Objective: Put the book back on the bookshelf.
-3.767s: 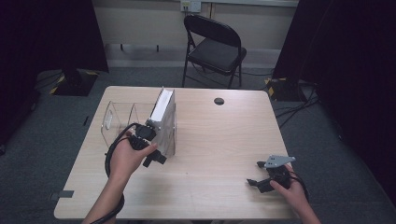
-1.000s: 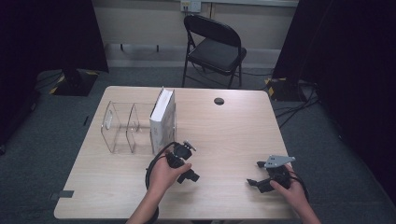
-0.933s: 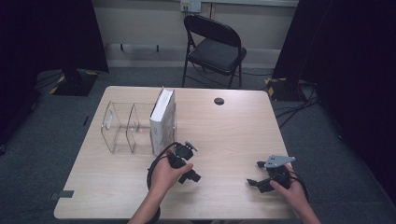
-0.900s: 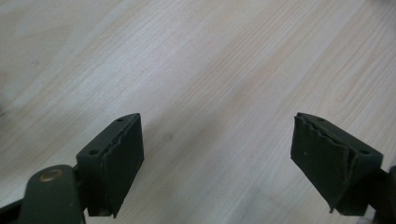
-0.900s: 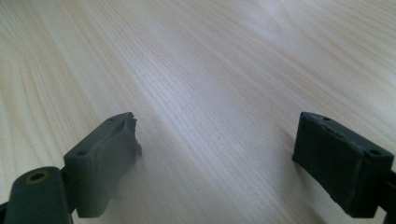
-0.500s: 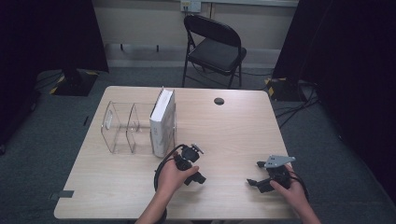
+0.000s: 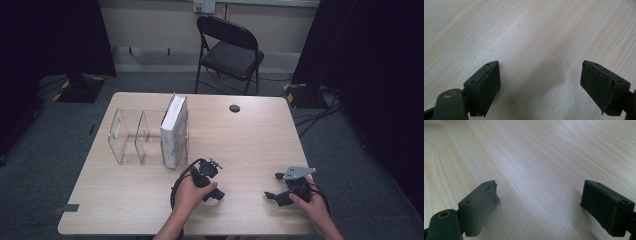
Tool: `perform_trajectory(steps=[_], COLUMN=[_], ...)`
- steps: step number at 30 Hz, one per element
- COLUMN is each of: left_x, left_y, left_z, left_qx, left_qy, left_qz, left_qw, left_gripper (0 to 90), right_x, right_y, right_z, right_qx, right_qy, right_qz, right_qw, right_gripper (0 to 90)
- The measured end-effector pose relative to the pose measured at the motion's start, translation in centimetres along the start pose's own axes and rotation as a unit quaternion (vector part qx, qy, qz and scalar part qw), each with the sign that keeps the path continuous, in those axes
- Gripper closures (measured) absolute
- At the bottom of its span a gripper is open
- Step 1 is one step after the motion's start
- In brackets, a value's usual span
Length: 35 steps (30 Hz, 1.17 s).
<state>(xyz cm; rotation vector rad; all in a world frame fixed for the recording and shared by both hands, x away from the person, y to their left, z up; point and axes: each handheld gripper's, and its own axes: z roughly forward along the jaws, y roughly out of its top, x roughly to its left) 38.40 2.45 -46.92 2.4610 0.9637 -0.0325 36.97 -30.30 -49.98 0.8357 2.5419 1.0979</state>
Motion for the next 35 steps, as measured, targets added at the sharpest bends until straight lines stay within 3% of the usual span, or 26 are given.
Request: perform_trajectory(steps=[8, 13, 18, 21, 27, 35], left_x=[-0.8, -1.1, -1.3, -1.6, -1.5, -0.7], left_y=[-0.6, -1.2, -1.4, -1.6, -2.1, -4.0], left_z=[0.7, 0.9, 1.2, 1.5, 1.5, 0.7], left_qx=[-0.022, -0.042, -0.048, -0.05, -0.067, -0.091], left_qy=[0.028, 0.037, 0.039, 0.048, 0.046, 0.04], left_qz=[0.055, 0.072, 0.08, 0.096, 0.096, 0.108], left_qw=[0.9978, 0.9959, 0.9948, 0.9929, 0.992, 0.9891], left_gripper=[8.4, 7.2, 4.9, 0.1, 0.0, 0.0], right_x=[0.0, 0.0, 0.0, 0.0, 0.0, 0.0], right_y=[0.0, 0.0, 0.0, 0.0, 0.0, 0.0], right_z=[0.0, 0.0, 0.0, 0.0, 0.0, 0.0], right_qx=[0.0, 0.0, 0.0, 0.0, 0.0, 0.0], right_qy=[0.0, 0.0, 0.0, 0.0, 0.0, 0.0], right_qz=[0.0, -0.001, -0.001, -0.001, 0.0, 0.0], right_qw=[1.0, 1.0, 1.0, 1.0, 1.0, 1.0], right_gripper=[12.0, 12.0, 12.0, 12.0, 12.0, 11.9])
